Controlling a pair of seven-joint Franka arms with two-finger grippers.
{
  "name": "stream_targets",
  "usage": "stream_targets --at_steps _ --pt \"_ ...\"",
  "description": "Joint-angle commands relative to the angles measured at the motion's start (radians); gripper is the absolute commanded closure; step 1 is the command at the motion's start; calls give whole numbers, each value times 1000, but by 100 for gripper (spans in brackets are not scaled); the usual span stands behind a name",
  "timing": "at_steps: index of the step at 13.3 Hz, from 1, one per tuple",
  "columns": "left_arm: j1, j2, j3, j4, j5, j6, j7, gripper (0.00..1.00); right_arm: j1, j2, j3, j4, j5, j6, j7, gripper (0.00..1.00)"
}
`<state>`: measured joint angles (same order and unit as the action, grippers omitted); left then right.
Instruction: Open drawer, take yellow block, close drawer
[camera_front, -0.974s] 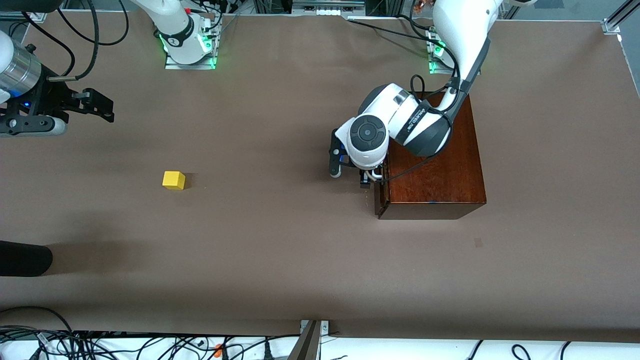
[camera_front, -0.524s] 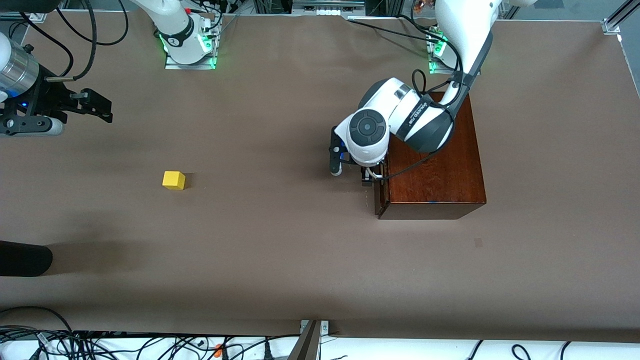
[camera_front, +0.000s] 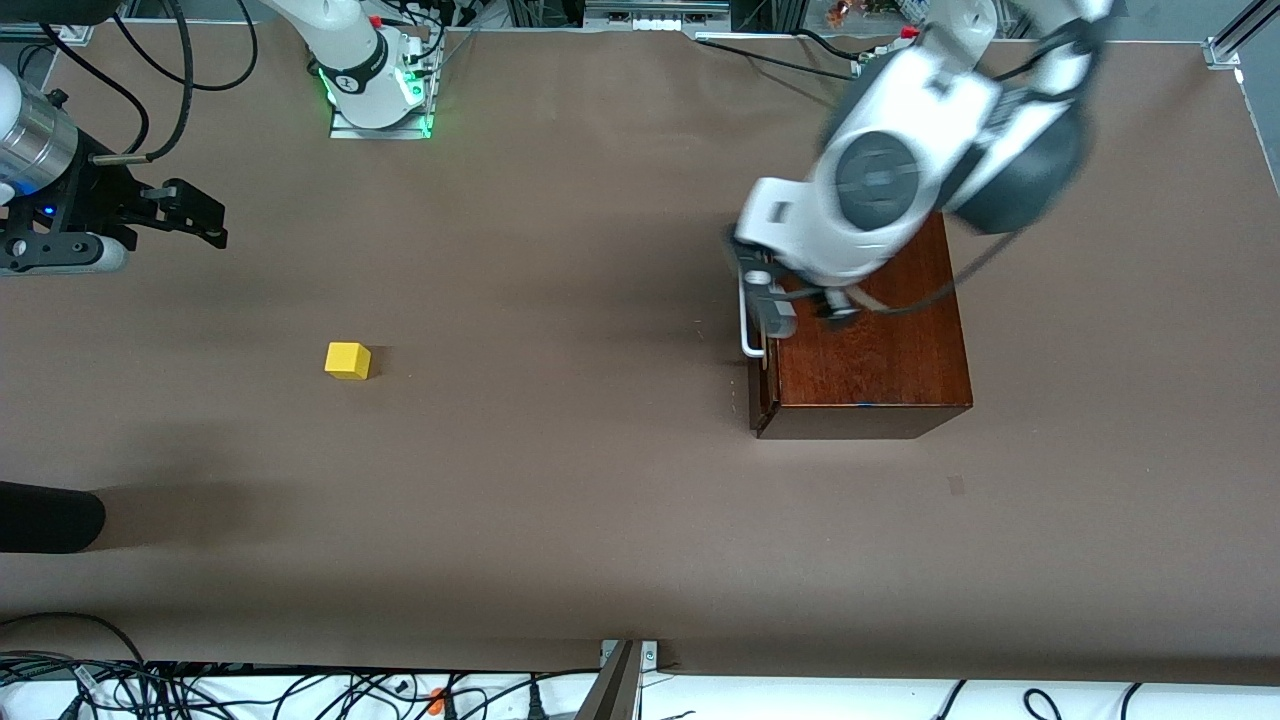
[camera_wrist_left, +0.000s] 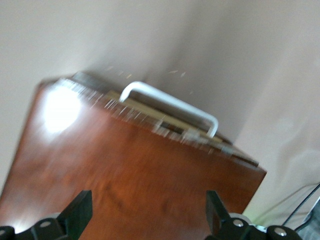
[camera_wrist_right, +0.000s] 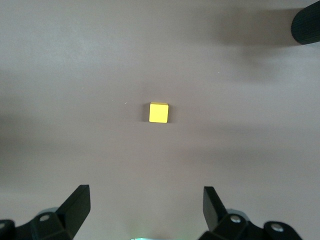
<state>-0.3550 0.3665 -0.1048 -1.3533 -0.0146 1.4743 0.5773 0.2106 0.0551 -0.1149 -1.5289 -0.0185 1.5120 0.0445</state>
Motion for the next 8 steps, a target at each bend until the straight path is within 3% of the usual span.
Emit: stream_targets --at_steps 1,4,8 --pt "54 -56 63 8 4 -57 -123 0 -5 5 1 19 12 -4 11 0" --pt "108 -101 103 14 31 -120 -146 0 -5 5 1 19 12 -4 11 0" --pt "218 -196 105 -93 19 45 -287 0 -5 5 1 19 12 -4 11 0"
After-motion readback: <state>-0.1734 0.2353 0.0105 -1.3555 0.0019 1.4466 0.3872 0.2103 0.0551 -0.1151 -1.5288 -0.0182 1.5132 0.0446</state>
